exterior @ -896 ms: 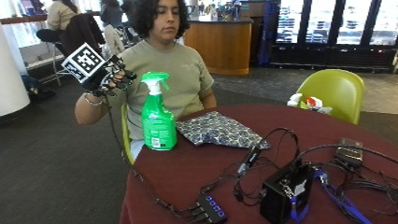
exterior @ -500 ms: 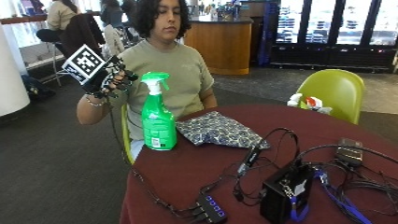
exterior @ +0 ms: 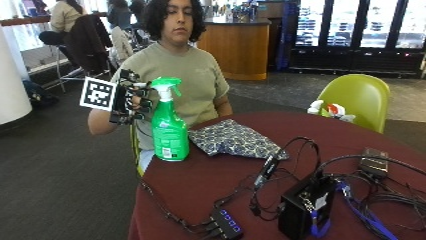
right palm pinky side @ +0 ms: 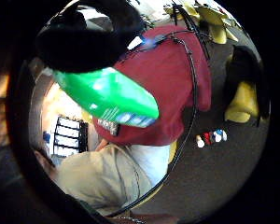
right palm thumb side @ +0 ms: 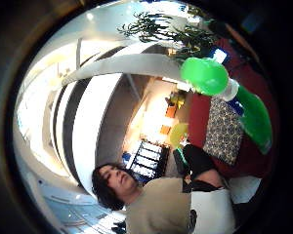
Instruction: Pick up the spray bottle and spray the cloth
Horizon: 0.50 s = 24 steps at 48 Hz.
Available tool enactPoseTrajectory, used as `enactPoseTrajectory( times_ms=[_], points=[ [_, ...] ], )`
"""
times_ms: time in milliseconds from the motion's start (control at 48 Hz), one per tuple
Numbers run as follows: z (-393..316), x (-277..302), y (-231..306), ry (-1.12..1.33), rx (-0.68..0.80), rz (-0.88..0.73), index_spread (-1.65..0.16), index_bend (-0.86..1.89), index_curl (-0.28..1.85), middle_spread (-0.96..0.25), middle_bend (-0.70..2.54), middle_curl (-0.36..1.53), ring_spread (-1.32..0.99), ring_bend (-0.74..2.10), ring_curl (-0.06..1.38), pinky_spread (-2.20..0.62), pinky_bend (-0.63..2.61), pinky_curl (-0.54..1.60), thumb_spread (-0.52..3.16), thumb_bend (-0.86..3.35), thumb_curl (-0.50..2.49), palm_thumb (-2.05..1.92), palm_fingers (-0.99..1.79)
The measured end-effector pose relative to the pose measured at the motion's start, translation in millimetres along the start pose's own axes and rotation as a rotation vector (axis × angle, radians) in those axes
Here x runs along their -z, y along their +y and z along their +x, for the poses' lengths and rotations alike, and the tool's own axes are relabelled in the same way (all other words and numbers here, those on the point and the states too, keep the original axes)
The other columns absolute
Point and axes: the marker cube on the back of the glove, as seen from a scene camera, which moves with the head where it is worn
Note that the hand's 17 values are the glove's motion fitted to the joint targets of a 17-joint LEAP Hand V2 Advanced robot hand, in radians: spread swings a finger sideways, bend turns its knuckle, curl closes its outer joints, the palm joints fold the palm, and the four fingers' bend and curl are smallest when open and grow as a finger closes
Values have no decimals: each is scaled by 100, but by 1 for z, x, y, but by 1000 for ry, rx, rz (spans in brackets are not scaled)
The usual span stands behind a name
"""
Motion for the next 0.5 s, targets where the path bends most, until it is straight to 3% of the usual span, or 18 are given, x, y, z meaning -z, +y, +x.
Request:
enactPoseTrajectory(
  times_ms=[63,188,354,459,500],
  points=[
    [5,-11,-10,31,20,34,-35,8,17,-6,26,34,-14,48,32,12,40,32,92,3,33,73,49],
    [5,-32,-23,-11,-75,-9,-30,1,13,-4,34,36,-14,55,34,10,37,32,88,-1,35,76,40],
    [15,-53,-36,-26,80,-17,-27,0,7,-4,40,38,-14,60,35,4,44,34,83,-3,36,79,41],
    [11,-65,-51,-28,-52,52,-27,3,6,-5,42,39,-16,64,36,0,47,35,81,-3,37,80,45],
    [12,-71,-59,-20,-34,69,-28,4,6,-5,43,39,-17,63,36,-1,47,35,80,-3,37,80,46]
  ],
)
